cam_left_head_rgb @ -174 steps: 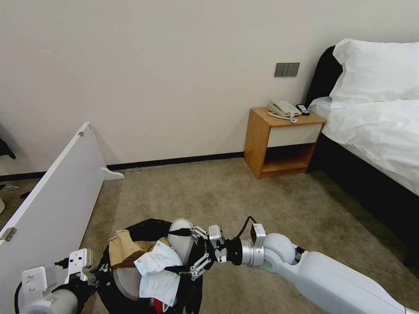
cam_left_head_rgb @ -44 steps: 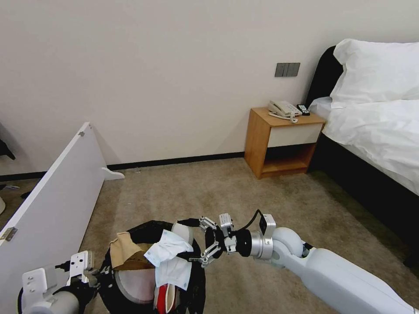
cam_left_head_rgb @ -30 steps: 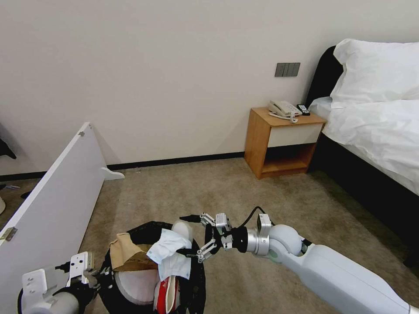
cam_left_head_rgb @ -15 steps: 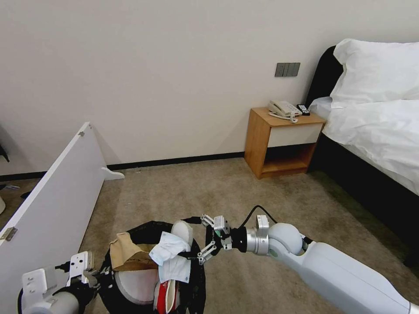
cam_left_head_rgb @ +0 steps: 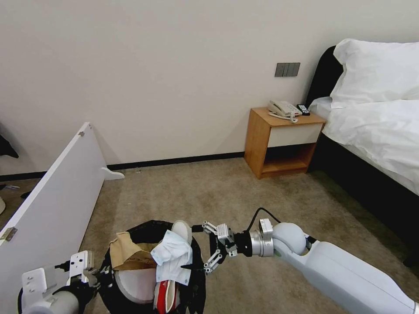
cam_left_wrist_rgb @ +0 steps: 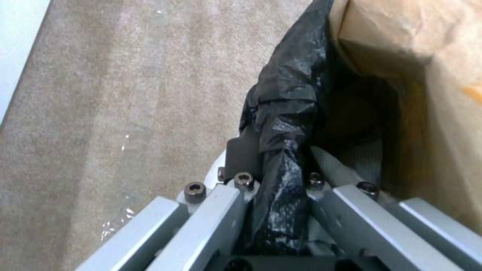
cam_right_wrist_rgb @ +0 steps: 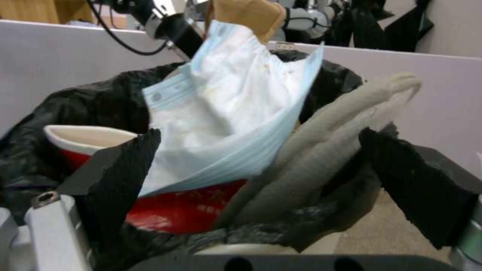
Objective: Pick up the trash bin, then pick up the garbage from the floor and place it into the trash bin.
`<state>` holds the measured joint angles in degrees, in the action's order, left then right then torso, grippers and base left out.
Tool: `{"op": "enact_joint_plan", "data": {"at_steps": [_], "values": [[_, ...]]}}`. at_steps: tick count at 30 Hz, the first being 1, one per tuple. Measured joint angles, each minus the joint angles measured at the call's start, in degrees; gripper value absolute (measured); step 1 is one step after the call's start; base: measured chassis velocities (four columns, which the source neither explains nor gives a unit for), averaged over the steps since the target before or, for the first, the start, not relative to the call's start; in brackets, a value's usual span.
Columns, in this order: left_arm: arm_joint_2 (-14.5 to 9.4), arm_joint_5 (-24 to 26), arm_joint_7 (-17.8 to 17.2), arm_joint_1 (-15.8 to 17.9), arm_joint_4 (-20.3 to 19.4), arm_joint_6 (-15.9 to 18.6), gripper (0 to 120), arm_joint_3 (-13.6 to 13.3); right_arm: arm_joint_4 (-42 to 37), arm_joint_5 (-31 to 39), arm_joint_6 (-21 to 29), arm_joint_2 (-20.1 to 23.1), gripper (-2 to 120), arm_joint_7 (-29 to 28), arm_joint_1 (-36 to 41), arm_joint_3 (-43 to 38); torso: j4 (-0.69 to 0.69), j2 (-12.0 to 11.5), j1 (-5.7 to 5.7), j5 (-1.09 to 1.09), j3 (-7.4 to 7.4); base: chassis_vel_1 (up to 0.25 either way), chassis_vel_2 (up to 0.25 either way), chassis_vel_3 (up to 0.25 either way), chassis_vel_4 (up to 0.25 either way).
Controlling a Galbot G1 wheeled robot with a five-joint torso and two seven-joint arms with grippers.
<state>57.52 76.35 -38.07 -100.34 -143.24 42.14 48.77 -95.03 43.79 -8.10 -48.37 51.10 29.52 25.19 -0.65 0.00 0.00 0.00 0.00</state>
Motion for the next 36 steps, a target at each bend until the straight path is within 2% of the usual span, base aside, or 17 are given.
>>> {"op": "enact_joint_plan", "data": {"at_steps": [8,10,14,15,17,18,19,20,22,23,24,25,26,28,29,32,36], "values": [[0.22,-0.13,-0.06,-0.13,0.0,0.0,1,0.06,-0.93,1.64,-1.32,0.9,100,4.5,0.43,-2.23,0.01,0.0,0.0,0.0,0.0,0.0,0.0,0.0,0.0],[0.32,-0.17,-0.08,-0.17,0.01,0.0,1,0.18,-1.98,4.37,-2.86,1.63,100,7.8,1.8,-5.93,0.01,0.0,0.0,0.0,0.0,0.0,0.0,0.0,0.0],[0.32,-0.19,-0.08,-0.19,0.0,0.0,1,0.25,-3.15,7.81,-4.49,2.63,100,9.29,3.82,-11.27,0.01,0.0,0.0,0.01,0.0,0.0,0.0,0.0,0.0],[0.29,-0.16,-0.09,-0.11,0.0,0.0,1,0.33,-4.08,10.28,-5.57,3.46,100,8.23,5.55,-15.74,0.0,0.0,0.0,0.0,0.0,0.0,0.0,0.0,0.0],[0.43,-0.05,-0.08,0.11,0.0,0.0,1,0.79,-6.37,13.09,-7.12,5.27,100,0.84,10.28,-25.03,0.01,0.0,0.0,0.0,0.0,0.0,0.0,0.0,0.0],[0.43,-0.05,-0.08,0.11,0.0,0.0,1,0.79,-6.37,13.09,-7.12,5.27,100,0.84,10.28,-25.03,0.01,0.0,0.0,0.0,0.0,0.0,0.0,0.0,0.0],[0.58,-0.09,-0.09,0.23,0.0,0.0,1,0.95,-7.83,13.49,-8.1,6.21,100,-5.69,14.04,-29.97,0.0,0.0,0.0,-0.02,-0.01,0.0,0.0,0.0,0.0],[0.58,-0.09,-0.09,0.23,0.0,0.0,1,0.95,-7.83,13.49,-8.1,6.21,100,-5.69,14.04,-29.97,0.0,0.0,0.0,-0.02,-0.01,0.0,0.0,0.0,0.0],[1.22,-0.66,0.04,0.72,0.01,0.0,1,1.04,-10.43,11.6,-9.17,6.52,100,-19.01,21.76,-38.0,-0.02,0.0,0.0,0.04,-0.01,0.0,0.0,0.0,0.0],[1.22,-0.66,0.04,0.72,0.01,0.0,1,1.04,-10.43,11.6,-9.17,6.52,100,-19.01,21.76,-38.0,-0.02,0.0,0.0,0.04,-0.01,0.0,0.0,0.0,0.0],[1.75,-1.34,0.18,1.17,0.0,0.0,1,1.05,-13.14,7.91,-8.95,6.03,100,-31.25,26.84,-42.64,-0.02,0.0,0.0,0.01,-0.01,0.0,0.0,0.0,0.0],[2.0,-1.81,0.37,1.34,0.0,0.0,1,0.95,-15.3,4.72,-8.2,5.73,100,-38.16,29.86,-44.85,0.01,0.0,0.0,0.01,0.0,0.0,0.0,0.0,0.0],[2.0,-1.81,0.37,1.34,0.0,0.0,1,0.95,-15.3,4.72,-8.2,5.73,100,-38.16,29.86,-44.85,0.01,0.0,0.0,0.01,0.0,0.0,0.0,0.0,0.0],[2.24,-2.62,0.83,1.86,0.01,0.01,1,0.77,-20.58,-2.25,-4.94,4.42,100,-52.65,36.71,-48.96,0.0,0.0,0.0,-0.01,-0.01,0.0,0.0,0.0,0.0],[2.25,-2.92,1.0,2.26,0.0,0.01,1,0.79,-22.62,-4.53,-3.3,3.32,100,-56.86,39.75,-50.74,0.0,0.0,0.0,-0.01,-0.01,0.0,0.0,0.0,0.0],[2.47,-3.2,1.22,2.87,0.0,0.01,1,1.13,-25.18,-7.58,-0.72,0.77,100,-60.42,45.04,-54.27,0.0,0.0,0.0,0.0,-0.01,0.0,0.0,0.0,0.0],[2.68,-3.65,1.64,3.11,0.0,0.01,1,1.35,-26.61,-11.58,0.23,-2.15,100,-60.09,49.61,-58.46,0.0,0.0,0.0,0.0,-0.01,0.0,0.0,0.0,0.0]]}}
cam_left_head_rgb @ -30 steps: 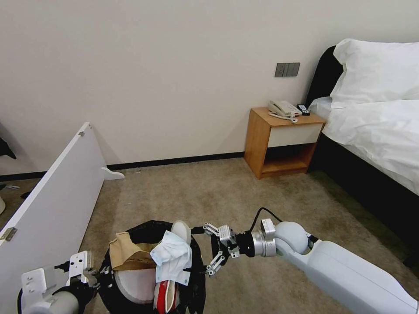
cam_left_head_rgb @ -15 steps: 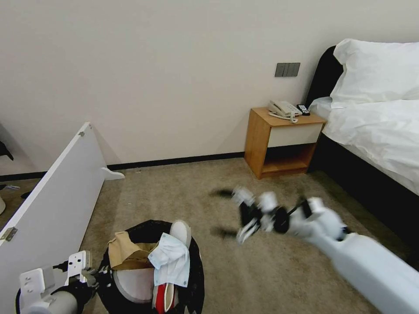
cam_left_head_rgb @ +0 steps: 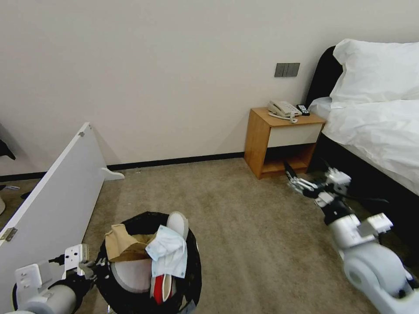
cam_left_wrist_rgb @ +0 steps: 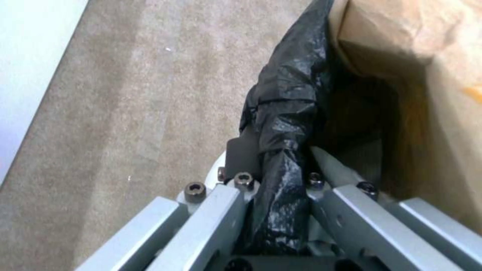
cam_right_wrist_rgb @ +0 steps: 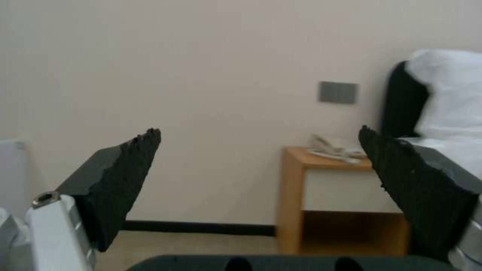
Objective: Pick up the trash bin, then pick up the garbage from the floor and place it into the trash bin.
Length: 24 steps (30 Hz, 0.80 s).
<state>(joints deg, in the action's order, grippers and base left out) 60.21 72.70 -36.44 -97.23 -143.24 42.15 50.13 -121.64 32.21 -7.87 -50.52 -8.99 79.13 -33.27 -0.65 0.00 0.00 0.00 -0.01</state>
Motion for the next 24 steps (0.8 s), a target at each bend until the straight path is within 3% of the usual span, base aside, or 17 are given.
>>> {"op": "enact_joint_plan", "data": {"at_steps": [3,11,24], "values": [[0.26,-0.88,0.42,0.2,0.0,0.0,1,-0.02,-1.24,-3.22,0.59,-2.77,100,1.6,1.97,-2.39,-0.01,0.0,0.0,0.0,0.0,0.0,0.0,0.0,0.0],[1.06,-2.15,1.08,0.27,0.0,-0.01,1,-0.65,-1.44,-13.86,0.85,-8.48,100,-1.42,2.69,-0.46,0.01,0.0,0.0,0.01,0.0,0.0,0.0,0.0,0.0],[1.04,-2.39,1.15,-0.14,0.0,-0.01,1,-0.24,0.37,-18.29,0.3,-10.31,100,-2.07,1.62,2.5,0.0,0.0,0.0,0.0,0.01,0.0,0.0,0.0,0.0]]}}
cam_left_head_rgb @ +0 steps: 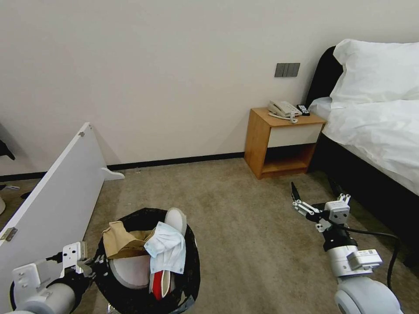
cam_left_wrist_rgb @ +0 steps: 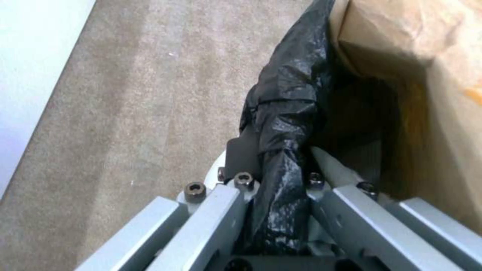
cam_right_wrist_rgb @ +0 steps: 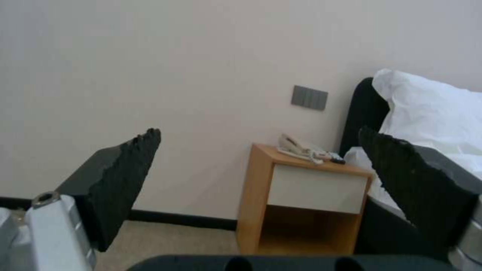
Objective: Pick up the trash bin, then pick up the garbage from the floor and place it into the trash bin.
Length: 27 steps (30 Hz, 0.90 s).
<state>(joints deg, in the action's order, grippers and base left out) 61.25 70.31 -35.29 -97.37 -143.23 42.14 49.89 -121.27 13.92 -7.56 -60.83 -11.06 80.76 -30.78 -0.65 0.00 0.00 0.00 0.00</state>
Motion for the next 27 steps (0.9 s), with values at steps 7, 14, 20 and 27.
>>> {"op": "enact_joint_plan", "data": {"at_steps": [7,14,20,27], "values": [[0.13,-0.2,0.03,0.16,0.0,0.0,1,-0.04,0.68,0.15,-0.24,-0.16,100,-0.18,-0.41,0.74,0.0,0.0,0.0,0.0,0.0,0.0,0.0,0.0,0.0],[0.01,-0.53,0.15,0.31,0.0,0.0,1,-0.02,1.7,-0.22,-0.59,-1.04,100,-0.12,-0.87,1.83,0.0,0.0,0.0,0.01,0.0,0.0,0.0,0.0,0.0],[-0.03,-0.53,0.17,0.29,0.0,0.0,1,0.03,1.75,-0.31,-0.63,-1.19,100,-0.06,-0.93,2.01,0.0,0.0,0.0,0.0,0.0,0.0,0.0,0.0,0.0],[0.09,-0.59,0.2,0.03,0.0,0.0,1,-0.09,1.25,-0.36,-0.63,-1.09,100,0.03,-0.63,1.76,0.0,0.0,0.0,0.0,0.0,0.0,0.0,0.0,0.0]]}}
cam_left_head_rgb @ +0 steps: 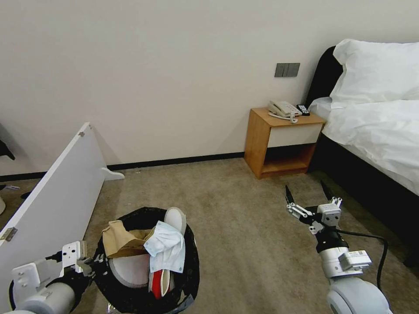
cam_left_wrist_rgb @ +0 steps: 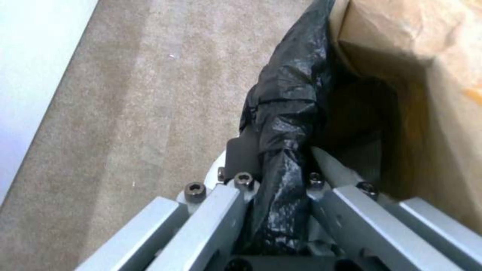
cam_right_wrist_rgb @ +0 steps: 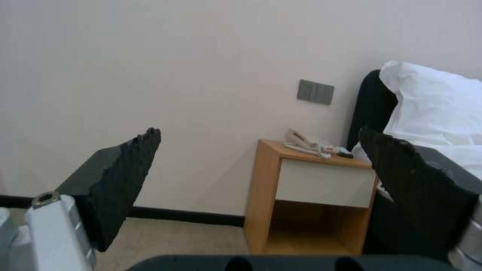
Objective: Pick up the trash bin, then pick up the garbage from the floor and place it into the trash bin.
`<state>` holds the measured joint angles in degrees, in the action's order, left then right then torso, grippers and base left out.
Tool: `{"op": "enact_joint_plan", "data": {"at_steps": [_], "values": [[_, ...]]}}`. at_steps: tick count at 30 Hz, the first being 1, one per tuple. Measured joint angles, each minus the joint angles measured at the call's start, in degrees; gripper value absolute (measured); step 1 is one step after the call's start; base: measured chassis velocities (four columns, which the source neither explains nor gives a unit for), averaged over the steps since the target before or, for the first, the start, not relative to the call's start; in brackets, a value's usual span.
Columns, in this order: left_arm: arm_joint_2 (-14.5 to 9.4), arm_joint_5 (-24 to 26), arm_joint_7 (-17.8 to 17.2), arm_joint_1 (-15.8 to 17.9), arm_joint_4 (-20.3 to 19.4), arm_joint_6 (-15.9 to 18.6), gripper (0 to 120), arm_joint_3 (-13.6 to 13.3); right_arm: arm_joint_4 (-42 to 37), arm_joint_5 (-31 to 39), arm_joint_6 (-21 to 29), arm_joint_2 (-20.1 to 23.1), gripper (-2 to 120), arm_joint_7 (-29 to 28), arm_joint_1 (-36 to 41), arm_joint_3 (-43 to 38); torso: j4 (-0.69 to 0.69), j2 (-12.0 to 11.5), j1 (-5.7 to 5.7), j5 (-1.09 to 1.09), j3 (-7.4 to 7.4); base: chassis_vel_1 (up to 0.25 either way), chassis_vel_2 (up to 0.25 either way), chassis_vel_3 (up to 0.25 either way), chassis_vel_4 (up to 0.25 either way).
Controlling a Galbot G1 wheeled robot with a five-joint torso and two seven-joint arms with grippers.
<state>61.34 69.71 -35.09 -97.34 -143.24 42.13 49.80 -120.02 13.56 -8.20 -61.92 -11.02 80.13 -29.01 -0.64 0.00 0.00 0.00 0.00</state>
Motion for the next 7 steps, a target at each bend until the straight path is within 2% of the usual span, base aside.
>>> {"op": "enact_joint_plan", "data": {"at_steps": [7], "values": [[0.08,-0.14,0.0,-0.38,0.0,0.0,1,0.01,-0.28,-0.14,0.0,-0.11,100,0.06,0.3,-0.22,0.0,0.0,0.0,0.0,0.0,0.0,0.0,0.0,0.0]]}}
